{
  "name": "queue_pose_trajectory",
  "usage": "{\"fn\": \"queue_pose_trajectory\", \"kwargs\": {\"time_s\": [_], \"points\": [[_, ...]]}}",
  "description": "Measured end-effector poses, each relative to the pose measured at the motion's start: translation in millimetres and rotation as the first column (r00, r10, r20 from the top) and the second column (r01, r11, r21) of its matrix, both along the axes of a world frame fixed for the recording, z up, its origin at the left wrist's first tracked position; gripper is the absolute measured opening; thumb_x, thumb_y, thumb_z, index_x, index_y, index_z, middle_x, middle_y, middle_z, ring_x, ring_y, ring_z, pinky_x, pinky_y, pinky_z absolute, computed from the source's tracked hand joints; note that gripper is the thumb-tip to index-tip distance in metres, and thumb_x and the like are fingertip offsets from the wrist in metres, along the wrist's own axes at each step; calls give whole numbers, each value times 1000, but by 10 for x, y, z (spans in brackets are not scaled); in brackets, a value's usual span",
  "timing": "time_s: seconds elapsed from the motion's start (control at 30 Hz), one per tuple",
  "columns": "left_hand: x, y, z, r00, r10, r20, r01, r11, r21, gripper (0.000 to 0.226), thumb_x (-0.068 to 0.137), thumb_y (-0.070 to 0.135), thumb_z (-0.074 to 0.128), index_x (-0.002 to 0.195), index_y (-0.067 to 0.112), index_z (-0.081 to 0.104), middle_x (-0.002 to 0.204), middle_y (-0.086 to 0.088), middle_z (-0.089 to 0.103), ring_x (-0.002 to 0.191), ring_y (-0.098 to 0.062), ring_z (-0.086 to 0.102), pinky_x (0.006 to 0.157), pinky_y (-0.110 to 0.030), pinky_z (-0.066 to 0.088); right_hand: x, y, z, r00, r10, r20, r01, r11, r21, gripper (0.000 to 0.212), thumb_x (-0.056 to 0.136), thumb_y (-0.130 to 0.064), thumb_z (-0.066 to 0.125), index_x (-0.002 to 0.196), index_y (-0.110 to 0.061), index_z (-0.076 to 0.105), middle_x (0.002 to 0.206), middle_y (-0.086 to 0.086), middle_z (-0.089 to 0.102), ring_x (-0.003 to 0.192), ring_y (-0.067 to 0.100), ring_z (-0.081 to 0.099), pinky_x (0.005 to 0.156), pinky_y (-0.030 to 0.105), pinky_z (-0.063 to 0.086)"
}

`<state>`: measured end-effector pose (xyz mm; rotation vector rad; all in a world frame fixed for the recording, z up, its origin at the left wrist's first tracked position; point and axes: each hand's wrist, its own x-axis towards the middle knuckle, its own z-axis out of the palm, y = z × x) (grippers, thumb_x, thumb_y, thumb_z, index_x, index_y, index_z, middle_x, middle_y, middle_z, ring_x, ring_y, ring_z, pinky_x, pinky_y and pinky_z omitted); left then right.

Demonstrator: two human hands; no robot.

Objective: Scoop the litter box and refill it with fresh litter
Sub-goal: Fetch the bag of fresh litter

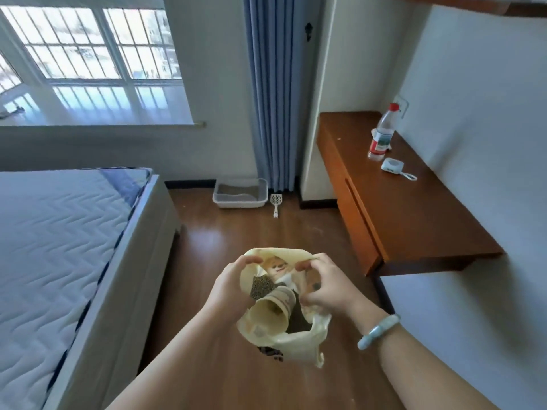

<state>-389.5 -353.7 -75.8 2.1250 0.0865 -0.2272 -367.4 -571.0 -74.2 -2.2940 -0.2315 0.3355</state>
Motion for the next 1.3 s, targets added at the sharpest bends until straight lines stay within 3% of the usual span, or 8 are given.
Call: {"fn": "queue_pose_trajectory", "kwargs": {"time_s": [0.27, 0.43, 0.53, 0.63, 0.8, 1.03, 1.13, 1.3], "points": [[796, 849, -129, 991, 132, -16, -132, 991, -22, 78, 56, -10, 64, 95, 56, 50, 114, 9, 53, 98, -14, 54, 68, -20, 46, 1004, 885, -126, 994, 106, -2, -106, 994, 18, 55, 61, -12, 78, 113, -16, 61, 114, -6, 45, 106, 8, 49, 87, 19, 47], [1628, 1290, -241, 981, 194, -13, -195, 980, -43, 69, 53, -2, 65, 101, 46, 55, 115, 7, 55, 100, -12, 55, 79, -26, 50, 1972, 1338, -259, 984, 179, -10, -178, 983, 40, 52, 63, -12, 78, 111, -18, 62, 112, -7, 46, 105, 7, 51, 87, 17, 47], [2182, 1521, -288, 973, 233, 10, -232, 971, -54, 67, 53, -2, 67, 102, 42, 57, 115, 7, 56, 101, 1, 51, 76, -7, 40, 2611, 1591, -306, 977, 212, -18, -210, 975, 75, 50, 62, -14, 79, 109, -19, 62, 109, -11, 45, 103, 6, 52, 86, 20, 49], [2763, 1723, -287, 963, 267, 26, -266, 963, -48, 67, 58, -10, 65, 103, 40, 57, 114, 10, 55, 103, 4, 48, 77, -2, 34, 3253, 1832, -296, 972, 236, -10, -235, 970, 68, 50, 62, -16, 79, 108, -19, 62, 108, -12, 44, 102, 4, 51, 87, 16, 45], [3744, 2052, -285, 940, 336, 52, -336, 942, -19, 66, 59, -11, 63, 103, 38, 58, 111, 12, 53, 112, -12, 48, 96, -26, 40, 4267, 2213, -276, 963, 271, 10, -271, 962, 23, 49, 65, -18, 77, 111, -20, 60, 112, -9, 44, 102, 8, 52, 90, 23, 46], [5105, 2571, -459, 940, 340, 34, -339, 940, -42, 63, 61, -7, 68, 105, 37, 58, 113, 6, 53, 109, -14, 50, 95, -38, 47, 5621, 2769, -448, 967, 256, 4, -255, 965, -63, 51, 64, -20, 74, 112, -20, 60, 115, -7, 44, 104, 12, 52, 92, 27, 45], [5665, 2799, -583, 952, 301, 57, -300, 954, -29, 62, 63, -5, 69, 104, 40, 57, 110, 10, 53, 108, -13, 50, 92, -31, 46, 6115, 3003, -568, 977, 213, -8, -213, 974, -77, 51, 64, -20, 75, 112, -20, 59, 113, -9, 43, 103, 11, 52, 90, 26, 44], [6464, 3062, -753, 967, 253, 35, -252, 967, -17, 69, 67, -9, 64, 95, 52, 50, 106, 16, 51, 102, -5, 50, 75, -3, 37, 6820, 3284, -777, 989, 140, -42, -144, 983, -114, 49, 65, -20, 73, 112, -22, 59, 112, -11, 40, 105, 12, 50, 88, 27, 44]]}}
